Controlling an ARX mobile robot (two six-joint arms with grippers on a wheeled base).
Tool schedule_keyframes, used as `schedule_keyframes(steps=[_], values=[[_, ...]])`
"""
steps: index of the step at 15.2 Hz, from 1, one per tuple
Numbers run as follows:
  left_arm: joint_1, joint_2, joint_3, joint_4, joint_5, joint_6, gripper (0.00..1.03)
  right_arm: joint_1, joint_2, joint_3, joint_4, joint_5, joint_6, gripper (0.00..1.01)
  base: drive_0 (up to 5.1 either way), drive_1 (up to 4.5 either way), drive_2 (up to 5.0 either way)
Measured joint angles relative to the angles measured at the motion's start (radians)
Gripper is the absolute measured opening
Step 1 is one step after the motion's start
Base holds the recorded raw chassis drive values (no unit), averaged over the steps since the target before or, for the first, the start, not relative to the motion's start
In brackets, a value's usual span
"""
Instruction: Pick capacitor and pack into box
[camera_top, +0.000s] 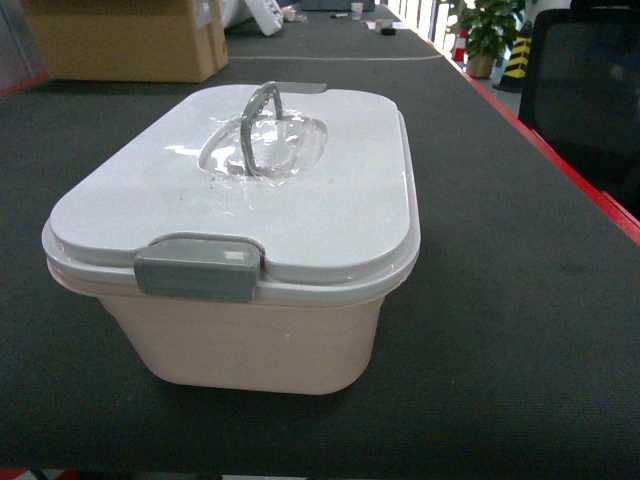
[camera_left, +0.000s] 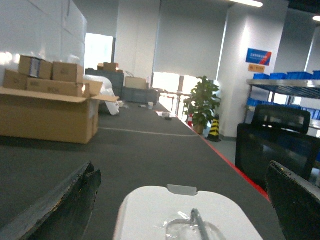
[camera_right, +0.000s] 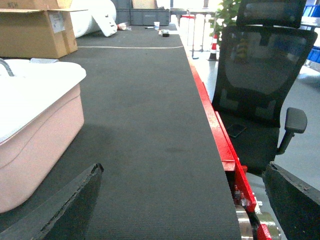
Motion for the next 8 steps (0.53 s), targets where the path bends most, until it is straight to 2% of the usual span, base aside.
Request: schedule_keyframes(steps=[1, 2, 4, 5, 6, 7, 8], values=[[0.02, -0.137, -0.117, 0.024, 0.0, 0.038, 0.98, 0.0, 0.0, 0.0, 0.0, 0.0, 0.0, 0.98, 0.0, 0.0, 0.0], [0.031, -0.236, -0.177, -0.011, 0.005, 0.054, 0.98, 0.0, 0.0, 0.0, 0.0, 0.0, 0.0, 0.98, 0.0, 0.0, 0.0], [0.031, -0.263, -0.193, -0.036, 0.011, 0.06, 0.98, 0.0, 0.0, 0.0, 0.0, 0.0, 0.0, 0.98, 0.0, 0.0, 0.0], [0.028, -0.307, -0.156, -0.276, -0.044, 0.058, 0.92, 0.0, 0.0, 0.0, 0.0, 0.0, 0.0, 0.98, 0.0, 0.0, 0.0], [0.054, -0.407, -0.142, -0.481, -0.075, 0.057, 0.79, 0.0, 0.0, 0.0, 0.0, 0.0, 0.0, 0.98, 0.0, 0.0, 0.0], [0.098, -0.495, -0.16, -0.616, -0.063, 0.056, 0.67, 0.0, 0.0, 0.0, 0.0, 0.0, 0.0, 0.98, 0.0, 0.0, 0.0], [0.138, -0.541, -0.202, -0.679, -0.035, 0.055, 0.54, 0.0, 0.0, 0.0, 0.001, 0.0, 0.0, 0.98, 0.0, 0.0, 0.0]])
